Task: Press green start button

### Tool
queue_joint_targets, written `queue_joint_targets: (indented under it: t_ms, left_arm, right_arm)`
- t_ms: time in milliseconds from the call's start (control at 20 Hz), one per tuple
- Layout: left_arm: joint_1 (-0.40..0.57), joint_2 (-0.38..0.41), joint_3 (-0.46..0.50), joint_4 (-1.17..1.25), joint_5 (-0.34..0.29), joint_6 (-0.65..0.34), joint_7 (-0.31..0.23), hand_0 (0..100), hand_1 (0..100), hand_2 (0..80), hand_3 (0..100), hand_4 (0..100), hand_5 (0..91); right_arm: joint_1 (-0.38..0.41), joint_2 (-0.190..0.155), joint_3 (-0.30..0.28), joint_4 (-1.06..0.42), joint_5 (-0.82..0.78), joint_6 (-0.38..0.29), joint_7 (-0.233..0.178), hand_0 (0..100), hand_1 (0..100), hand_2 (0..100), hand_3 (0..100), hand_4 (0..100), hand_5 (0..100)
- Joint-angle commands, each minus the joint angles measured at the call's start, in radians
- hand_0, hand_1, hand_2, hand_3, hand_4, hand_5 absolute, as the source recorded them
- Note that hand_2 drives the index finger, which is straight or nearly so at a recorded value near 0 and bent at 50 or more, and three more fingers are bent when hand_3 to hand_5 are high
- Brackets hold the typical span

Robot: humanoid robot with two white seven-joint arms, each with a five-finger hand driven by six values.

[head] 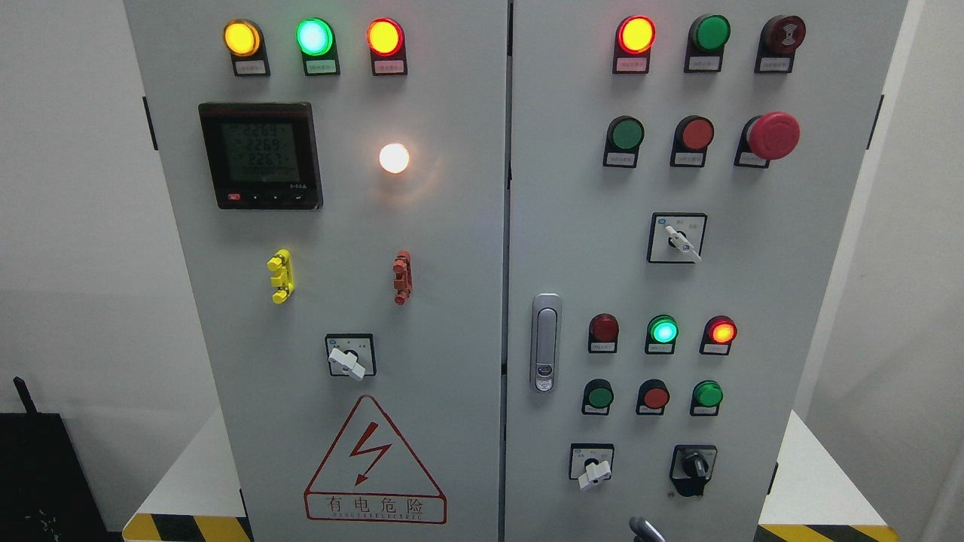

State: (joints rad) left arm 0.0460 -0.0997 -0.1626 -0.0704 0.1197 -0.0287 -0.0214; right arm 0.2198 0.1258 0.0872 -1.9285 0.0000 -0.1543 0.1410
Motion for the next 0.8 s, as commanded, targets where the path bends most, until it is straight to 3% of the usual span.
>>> queue_joint_targets:
  t_ms: [0,400,500,750]
  left_arm:
    - [0.000,0.000,0.000,0.000,0.000,0.000,0.000,12,56,0.0,0,0,0.0]
    - [0.000,0.000,0.000,0.000,0.000,0.000,0.000,12,56,0.0,0,0,0.0]
    - [0.000,0.000,0.000,0.000,0.000,0.000,0.000,12,56,0.0,0,0,0.0]
    - [0.000,0.000,0.000,0.000,0.000,0.000,0.000,12,56,0.0,0,0,0.0]
  right_arm:
    - [0.001,0.000,-0.001,-0.004,-0.023,-0.007,-0.008,0,12,0,0,0,0]
    - [-0.014,-0.002,-0.009,-0.010,0.073,-0.044,-0.020,4,28,0,0,0,0]
    - [-0.034,-0.002,-0.010,-0.010,0.109,-0.047,-0.023,7,30,0,7,0,0]
    - [-0.071,0.002,-0.017,-0.014,0.237,-0.062,-0.050,10,32,0,23,17,0]
